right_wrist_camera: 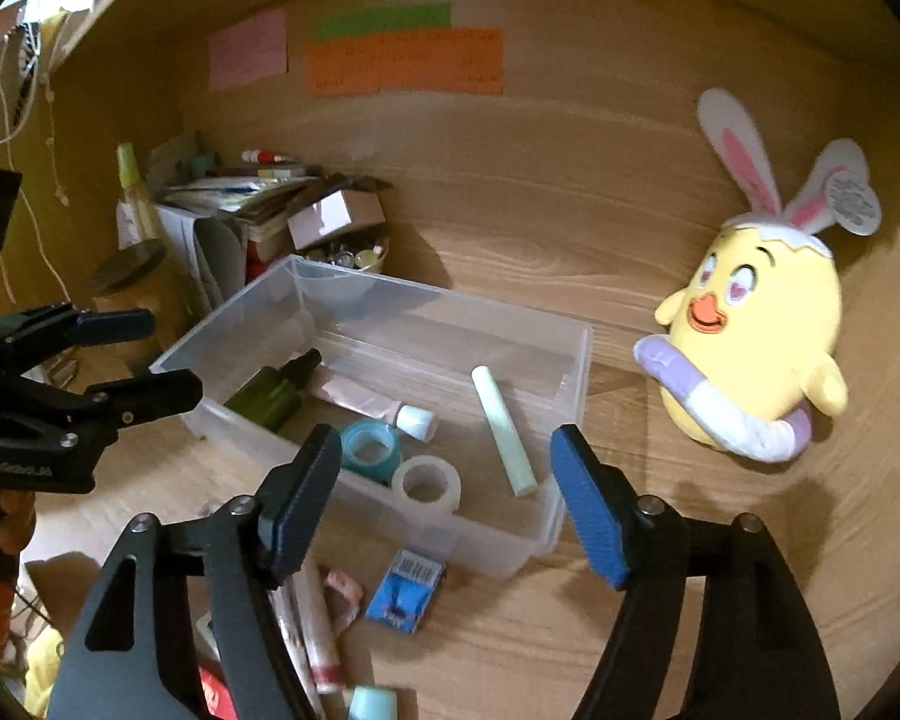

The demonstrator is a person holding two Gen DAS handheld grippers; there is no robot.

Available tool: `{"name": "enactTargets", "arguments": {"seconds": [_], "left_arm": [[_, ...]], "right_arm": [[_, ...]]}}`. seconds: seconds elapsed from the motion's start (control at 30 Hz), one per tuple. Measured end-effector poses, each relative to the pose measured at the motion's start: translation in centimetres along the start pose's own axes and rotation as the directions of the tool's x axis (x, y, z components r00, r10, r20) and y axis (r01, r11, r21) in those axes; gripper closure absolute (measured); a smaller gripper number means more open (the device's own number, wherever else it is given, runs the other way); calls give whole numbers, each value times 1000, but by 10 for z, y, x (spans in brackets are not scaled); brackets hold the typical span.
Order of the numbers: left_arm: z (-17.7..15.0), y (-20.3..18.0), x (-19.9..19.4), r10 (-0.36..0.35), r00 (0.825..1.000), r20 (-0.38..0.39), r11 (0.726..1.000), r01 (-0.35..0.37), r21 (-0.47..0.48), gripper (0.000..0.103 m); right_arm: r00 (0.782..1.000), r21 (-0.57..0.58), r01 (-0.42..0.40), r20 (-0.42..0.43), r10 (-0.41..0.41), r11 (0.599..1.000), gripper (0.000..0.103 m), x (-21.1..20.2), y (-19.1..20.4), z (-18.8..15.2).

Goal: Organize objects
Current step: 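Open the left gripper over the bin while the right releases the green tube inside, then grasp the beige eraser with the left gripper while the right grasps a small brown bead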

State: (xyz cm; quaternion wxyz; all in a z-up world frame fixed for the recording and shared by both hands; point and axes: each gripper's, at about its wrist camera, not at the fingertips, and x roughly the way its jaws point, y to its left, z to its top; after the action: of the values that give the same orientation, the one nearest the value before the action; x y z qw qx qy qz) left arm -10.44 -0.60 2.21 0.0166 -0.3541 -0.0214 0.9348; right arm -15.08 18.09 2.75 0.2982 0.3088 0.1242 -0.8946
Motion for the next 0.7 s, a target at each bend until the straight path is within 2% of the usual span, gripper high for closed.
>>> {"name": "enactTargets", "arguments": {"seconds": [0.3,0.6,0.7], "left_arm": [[-29,-4,-3,4,998,-59,1000,-2,23,19],[-64,-4,25,-26,983,-184,1000,27,3,19],[-69,-2,32,-43,976,-212,999,40,-17,19]], "right_arm": [[1000,41,20,-13,-20,999,32,-15,-11,-28],[993,132,49,-114,-34,990,33,14,-30,-70],[988,143,49,-153,-27,988,45,29,-33,-75]]}}
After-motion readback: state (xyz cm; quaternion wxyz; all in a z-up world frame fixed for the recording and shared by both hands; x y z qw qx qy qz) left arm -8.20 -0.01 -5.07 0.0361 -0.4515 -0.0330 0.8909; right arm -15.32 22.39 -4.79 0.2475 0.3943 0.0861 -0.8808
